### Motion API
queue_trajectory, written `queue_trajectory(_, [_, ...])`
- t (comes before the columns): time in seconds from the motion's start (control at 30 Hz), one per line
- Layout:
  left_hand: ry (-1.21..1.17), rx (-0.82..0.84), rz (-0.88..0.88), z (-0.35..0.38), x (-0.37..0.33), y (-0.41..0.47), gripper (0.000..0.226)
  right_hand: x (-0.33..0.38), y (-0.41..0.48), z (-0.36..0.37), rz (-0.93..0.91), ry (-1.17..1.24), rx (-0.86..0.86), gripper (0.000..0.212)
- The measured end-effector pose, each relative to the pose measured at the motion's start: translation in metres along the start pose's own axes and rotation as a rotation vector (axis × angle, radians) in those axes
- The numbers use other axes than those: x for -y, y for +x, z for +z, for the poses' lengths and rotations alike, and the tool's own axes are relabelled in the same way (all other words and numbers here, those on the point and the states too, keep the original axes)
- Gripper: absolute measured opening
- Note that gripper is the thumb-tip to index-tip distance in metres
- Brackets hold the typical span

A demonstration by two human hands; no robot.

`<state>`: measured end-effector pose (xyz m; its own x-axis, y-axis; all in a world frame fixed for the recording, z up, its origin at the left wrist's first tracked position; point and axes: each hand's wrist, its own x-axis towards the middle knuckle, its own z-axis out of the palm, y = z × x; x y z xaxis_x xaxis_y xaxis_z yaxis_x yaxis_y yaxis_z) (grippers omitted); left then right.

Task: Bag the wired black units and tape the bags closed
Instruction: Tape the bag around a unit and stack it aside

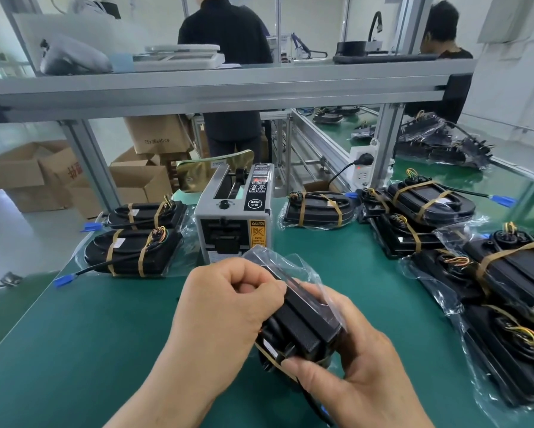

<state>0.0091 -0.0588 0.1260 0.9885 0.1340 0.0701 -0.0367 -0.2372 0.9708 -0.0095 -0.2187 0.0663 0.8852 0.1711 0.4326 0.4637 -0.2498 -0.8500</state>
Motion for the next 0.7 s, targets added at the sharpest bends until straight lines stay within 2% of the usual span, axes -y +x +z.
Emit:
queue_trajectory(0.3, [0.114, -0.139, 0.119, 0.001, 0.011, -0.001, 0.027, -0.001, -0.002, 0.003, 0.026, 0.016, 0.013, 0.077])
queue_trajectory(0.4, [0.143, -0.148, 0.142, -0.001, 0.014, 0.003, 0.024, -0.001, -0.002, 0.004, 0.030, 0.005, 0.012, 0.079])
queue_trajectory(0.53, [0.114, -0.092, 0.143, -0.004, 0.015, 0.004, 0.027, -0.004, -0.001, 0.004, 0.021, 0.014, 0.012, 0.081])
queue_trajectory(0.7, [0.175, 0.079, 0.164, -0.017, 0.011, 0.013, 0.036, -0.006, -0.002, 0.002, -0.016, 0.101, -0.012, 0.077])
